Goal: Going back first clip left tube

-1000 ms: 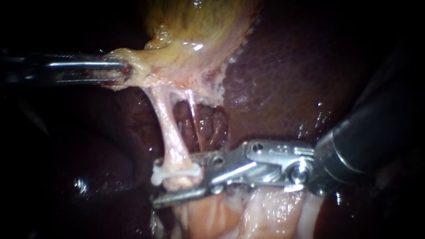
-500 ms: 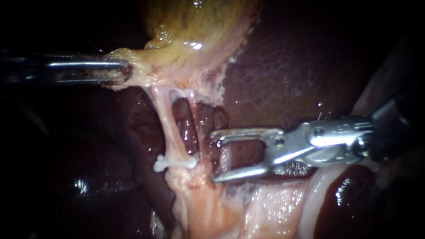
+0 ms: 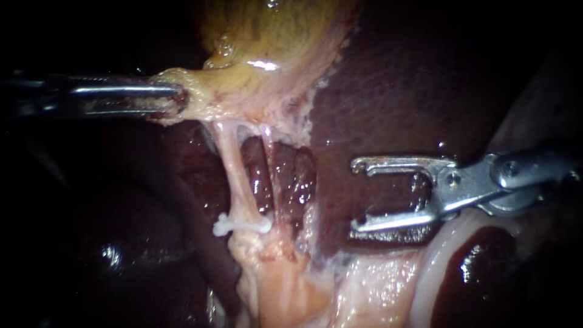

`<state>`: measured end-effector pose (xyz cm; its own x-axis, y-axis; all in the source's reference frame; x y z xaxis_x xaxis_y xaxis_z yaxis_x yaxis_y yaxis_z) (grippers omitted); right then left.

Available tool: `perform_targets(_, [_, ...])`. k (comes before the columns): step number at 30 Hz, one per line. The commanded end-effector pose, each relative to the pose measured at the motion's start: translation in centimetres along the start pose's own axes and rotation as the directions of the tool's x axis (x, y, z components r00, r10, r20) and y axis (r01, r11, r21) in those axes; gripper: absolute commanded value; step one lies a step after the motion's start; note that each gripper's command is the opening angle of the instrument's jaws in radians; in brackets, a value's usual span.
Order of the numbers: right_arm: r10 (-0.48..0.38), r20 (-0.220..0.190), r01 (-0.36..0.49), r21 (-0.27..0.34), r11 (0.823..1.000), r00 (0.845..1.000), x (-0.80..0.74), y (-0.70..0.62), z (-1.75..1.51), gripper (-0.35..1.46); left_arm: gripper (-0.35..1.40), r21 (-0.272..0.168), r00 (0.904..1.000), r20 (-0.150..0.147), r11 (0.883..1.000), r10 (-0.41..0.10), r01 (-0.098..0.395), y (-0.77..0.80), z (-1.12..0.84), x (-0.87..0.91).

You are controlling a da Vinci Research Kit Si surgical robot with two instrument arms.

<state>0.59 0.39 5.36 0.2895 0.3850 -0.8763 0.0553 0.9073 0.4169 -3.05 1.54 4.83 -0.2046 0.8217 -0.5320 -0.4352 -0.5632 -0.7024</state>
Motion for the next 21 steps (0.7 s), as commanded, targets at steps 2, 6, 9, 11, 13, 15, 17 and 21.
perform_targets(2, [-0.006,0.0,0.006,0.001,1.0,1.0,-0.01,0.0,0.0,0.5,-0.35,0.004,1.0,-0.001,1.0,-0.001,0.001,-0.01,0.06,0.0])
perform_targets(6, [-0.006,0.0,0.006,0.001,1.0,1.0,-0.01,0.0,-0.01,0.5,-0.35,0.006,1.0,-0.002,1.0,0.0,0.0,-0.05,0.24,-0.01])
perform_targets(9, [-0.006,0.0,0.006,0.001,1.0,1.0,-0.01,0.0,-0.02,0.5,-0.35,0.003,1.0,-0.002,1.0,0.002,-0.002,-0.07,0.38,-0.04])
perform_targets(11, [-0.006,0.0,0.006,0.001,1.0,1.0,-0.01,0.0,-0.02,0.5,-0.35,-0.002,1.0,-0.001,1.0,0.004,-0.004,-0.08,0.45,-0.07])
perform_targets(13, [-0.006,0.0,0.006,0.001,1.0,1.0,-0.01,0.0,-0.02,0.5,-0.35,-0.006,1.0,-0.004,1.0,0.005,-0.005,-0.08,0.52,-0.08])
perform_targets(15, [-0.006,0.0,0.006,0.001,1.0,1.0,-0.01,0.0,-0.02,0.5,-0.35,-0.004,1.0,-0.001,1.0,0.005,-0.005,-0.08,0.54,-0.09])
perform_targets(17, [-0.006,0.0,0.006,0.001,1.0,1.0,-0.01,0.01,-0.03,0.5,-0.35,-0.004,1.0,-0.001,1.0,0.005,-0.005,-0.08,0.54,-0.09])
perform_targets(21, [-0.005,-0.001,0.005,0.004,1.0,1.0,0.0,0.01,-0.03,0.5,-0.35,-0.005,1.0,-0.001,1.0,0.005,-0.005,-0.08,0.53,-0.09])
